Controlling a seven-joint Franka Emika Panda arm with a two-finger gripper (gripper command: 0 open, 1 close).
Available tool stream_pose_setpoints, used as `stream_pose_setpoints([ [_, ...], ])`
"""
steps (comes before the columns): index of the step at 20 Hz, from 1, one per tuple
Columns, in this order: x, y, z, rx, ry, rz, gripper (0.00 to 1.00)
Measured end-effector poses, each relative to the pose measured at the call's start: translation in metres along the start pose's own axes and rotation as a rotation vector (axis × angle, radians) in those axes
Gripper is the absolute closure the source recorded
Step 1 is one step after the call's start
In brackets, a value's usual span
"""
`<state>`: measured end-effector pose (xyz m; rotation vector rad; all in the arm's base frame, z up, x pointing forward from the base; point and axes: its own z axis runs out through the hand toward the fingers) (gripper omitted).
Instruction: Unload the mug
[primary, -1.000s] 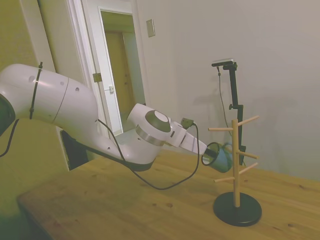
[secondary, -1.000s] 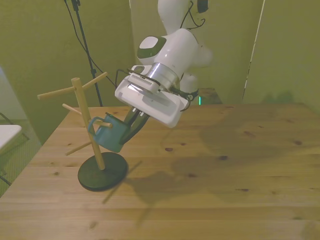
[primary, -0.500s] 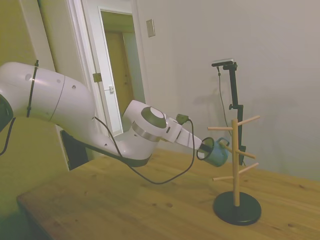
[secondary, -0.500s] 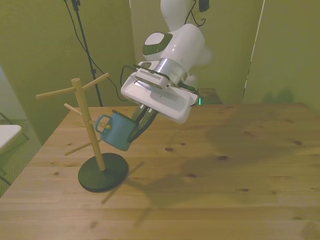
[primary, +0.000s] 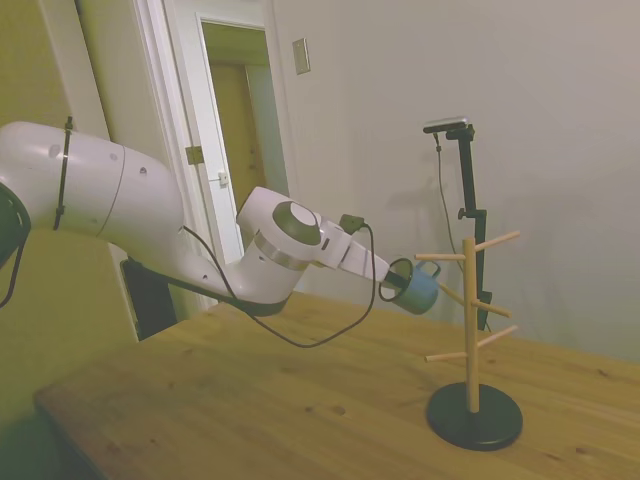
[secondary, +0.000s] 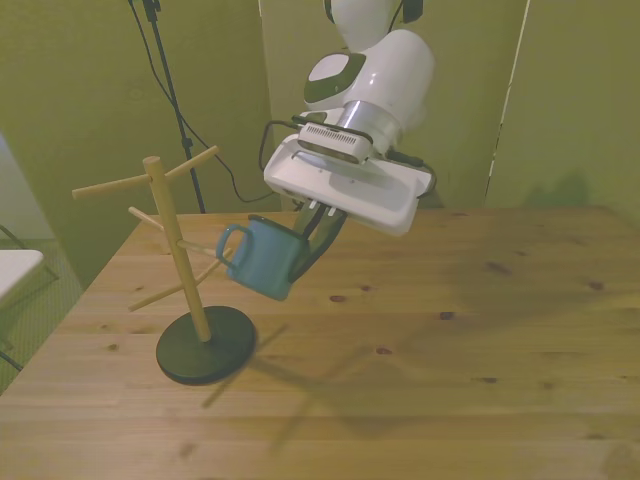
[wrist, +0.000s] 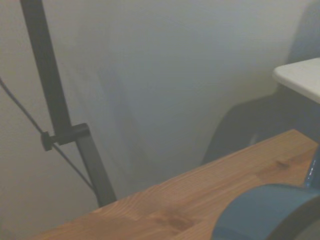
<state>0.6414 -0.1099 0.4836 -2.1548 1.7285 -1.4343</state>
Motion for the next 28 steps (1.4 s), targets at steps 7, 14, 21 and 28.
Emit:
stream_pose_setpoints([
  [7, -0.045, -0.029, -0.016, 0.02, -0.076, -0.037, 1.0],
  [14, -0.092, -0.047, -0.039, -0.023, -0.33, -0.156, 1.0],
  [21, -0.108, -0.036, -0.065, -0.087, -0.571, -0.321, 1.0],
  [28, -0.099, -0.005, -0.057, -0.202, -0.738, -0.419, 1.0],
])
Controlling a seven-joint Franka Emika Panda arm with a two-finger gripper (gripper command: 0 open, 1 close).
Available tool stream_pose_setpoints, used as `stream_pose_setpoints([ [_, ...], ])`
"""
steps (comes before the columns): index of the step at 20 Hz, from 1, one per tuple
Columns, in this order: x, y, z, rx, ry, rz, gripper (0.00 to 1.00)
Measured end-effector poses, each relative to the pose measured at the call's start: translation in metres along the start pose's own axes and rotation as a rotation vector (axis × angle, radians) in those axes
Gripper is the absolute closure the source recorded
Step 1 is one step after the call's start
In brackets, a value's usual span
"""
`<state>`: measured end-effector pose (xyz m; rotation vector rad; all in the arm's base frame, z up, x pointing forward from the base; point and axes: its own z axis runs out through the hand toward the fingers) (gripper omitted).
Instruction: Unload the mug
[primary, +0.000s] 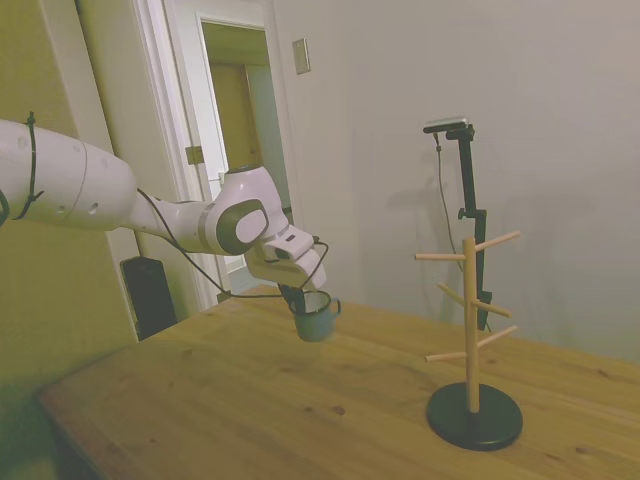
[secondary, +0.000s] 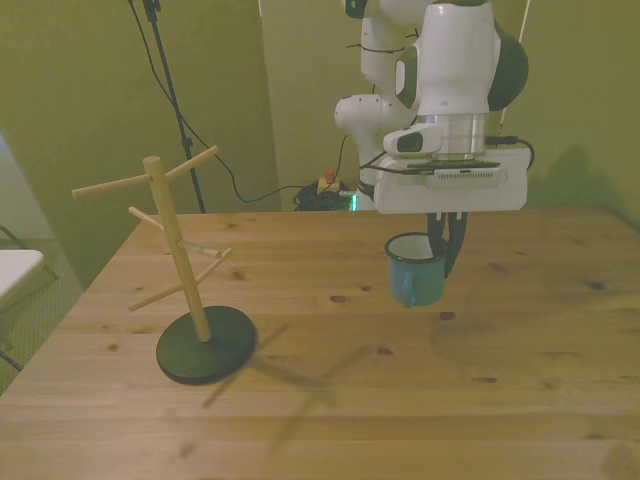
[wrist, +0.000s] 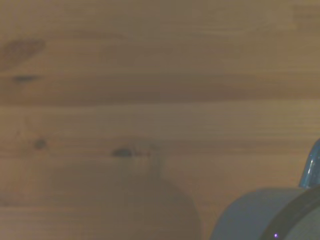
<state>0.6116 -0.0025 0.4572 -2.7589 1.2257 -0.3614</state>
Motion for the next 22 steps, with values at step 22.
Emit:
stream_pose_setpoints([
  [22, 0.012, 0.035, 0.073, -0.124, -0.025, -0.009, 1.0],
])
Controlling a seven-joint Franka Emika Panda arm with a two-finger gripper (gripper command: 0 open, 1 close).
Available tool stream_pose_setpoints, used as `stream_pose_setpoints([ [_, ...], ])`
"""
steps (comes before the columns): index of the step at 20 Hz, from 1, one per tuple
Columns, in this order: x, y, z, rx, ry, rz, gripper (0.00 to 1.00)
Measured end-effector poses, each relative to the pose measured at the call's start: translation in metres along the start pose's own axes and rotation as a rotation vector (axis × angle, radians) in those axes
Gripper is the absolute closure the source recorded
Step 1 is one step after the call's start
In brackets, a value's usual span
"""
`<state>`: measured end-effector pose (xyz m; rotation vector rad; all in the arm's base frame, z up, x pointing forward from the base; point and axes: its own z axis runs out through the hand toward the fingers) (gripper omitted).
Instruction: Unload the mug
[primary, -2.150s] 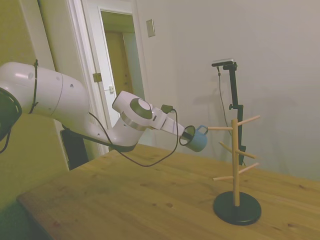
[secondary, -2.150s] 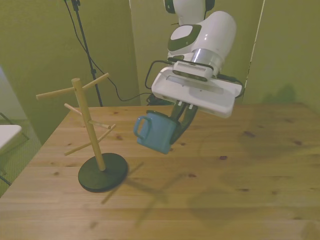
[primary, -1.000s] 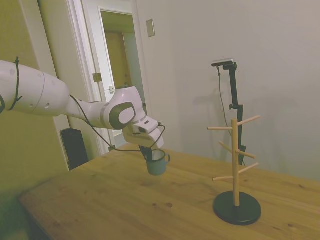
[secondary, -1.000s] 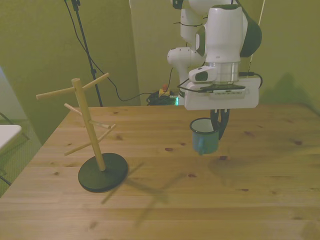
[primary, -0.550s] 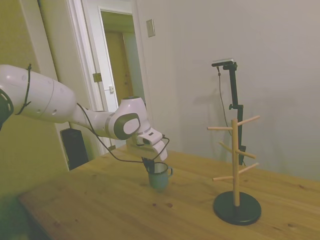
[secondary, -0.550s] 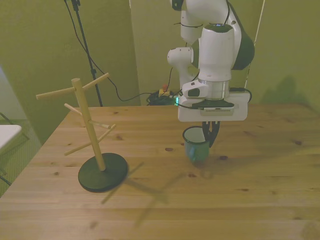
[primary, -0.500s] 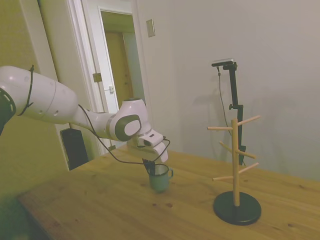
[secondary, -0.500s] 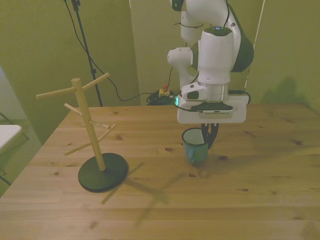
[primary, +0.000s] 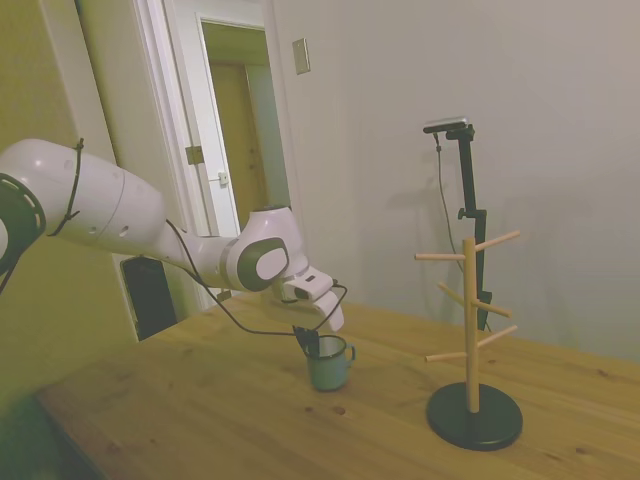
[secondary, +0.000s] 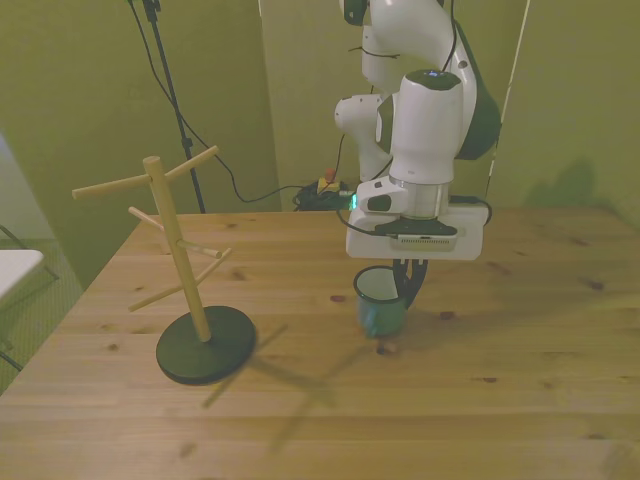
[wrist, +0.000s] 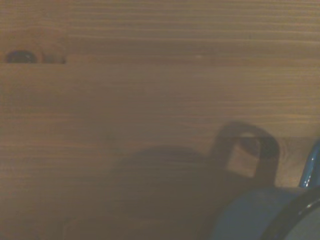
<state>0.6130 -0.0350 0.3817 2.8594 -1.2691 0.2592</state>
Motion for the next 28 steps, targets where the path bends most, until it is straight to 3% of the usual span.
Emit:
stream_pose_setpoints([
  [7, 0.001, 0.0, 0.005, -0.007, 0.001, 0.003, 1.0],
  [8, 0.0, 0.0, 0.005, -0.007, 0.001, 0.002, 0.0],
  [22, -0.002, -0.005, -0.001, -0.005, 0.032, -0.026, 0.0],
  [28, 0.007, 0.003, -0.024, 0.015, 0.057, -0.006, 0.0],
])
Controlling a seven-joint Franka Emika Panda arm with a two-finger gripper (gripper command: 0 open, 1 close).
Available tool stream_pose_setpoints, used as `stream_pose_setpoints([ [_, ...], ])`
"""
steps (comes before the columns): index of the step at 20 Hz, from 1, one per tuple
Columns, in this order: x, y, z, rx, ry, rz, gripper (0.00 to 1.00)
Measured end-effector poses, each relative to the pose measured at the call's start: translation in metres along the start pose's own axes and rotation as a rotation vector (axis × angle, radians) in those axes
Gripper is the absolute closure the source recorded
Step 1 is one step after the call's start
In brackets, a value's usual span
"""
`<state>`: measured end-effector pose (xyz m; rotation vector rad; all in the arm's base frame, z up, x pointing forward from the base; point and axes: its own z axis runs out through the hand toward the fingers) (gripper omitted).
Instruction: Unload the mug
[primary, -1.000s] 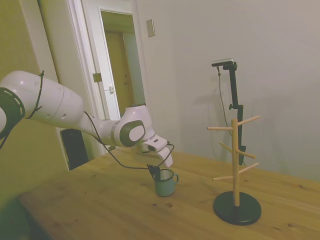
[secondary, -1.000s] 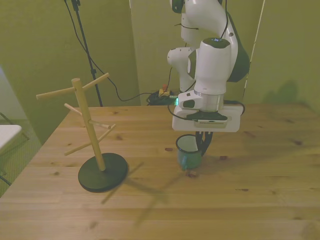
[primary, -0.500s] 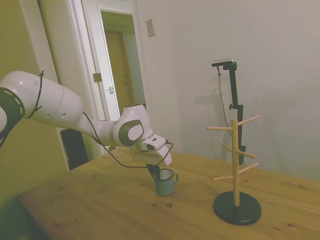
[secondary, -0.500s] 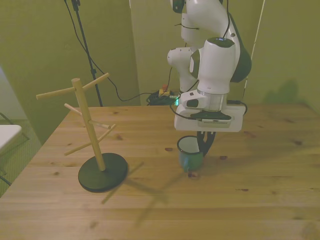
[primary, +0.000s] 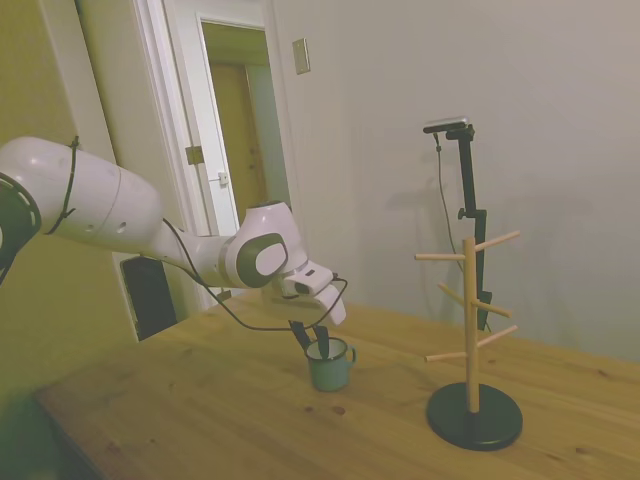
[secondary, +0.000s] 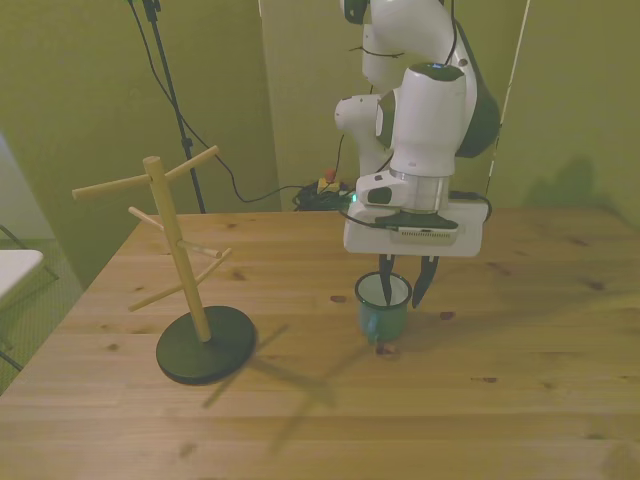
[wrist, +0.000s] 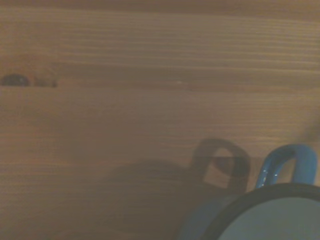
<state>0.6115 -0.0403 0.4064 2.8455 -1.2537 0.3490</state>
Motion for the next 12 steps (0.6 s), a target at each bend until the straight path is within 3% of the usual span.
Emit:
stream_pose_setpoints([
  [6, -0.004, 0.0, -0.044, 0.027, 0.008, -0.003, 0.0],
  [12, -0.043, -0.026, -0.094, 0.058, -0.003, -0.076, 0.0],
])
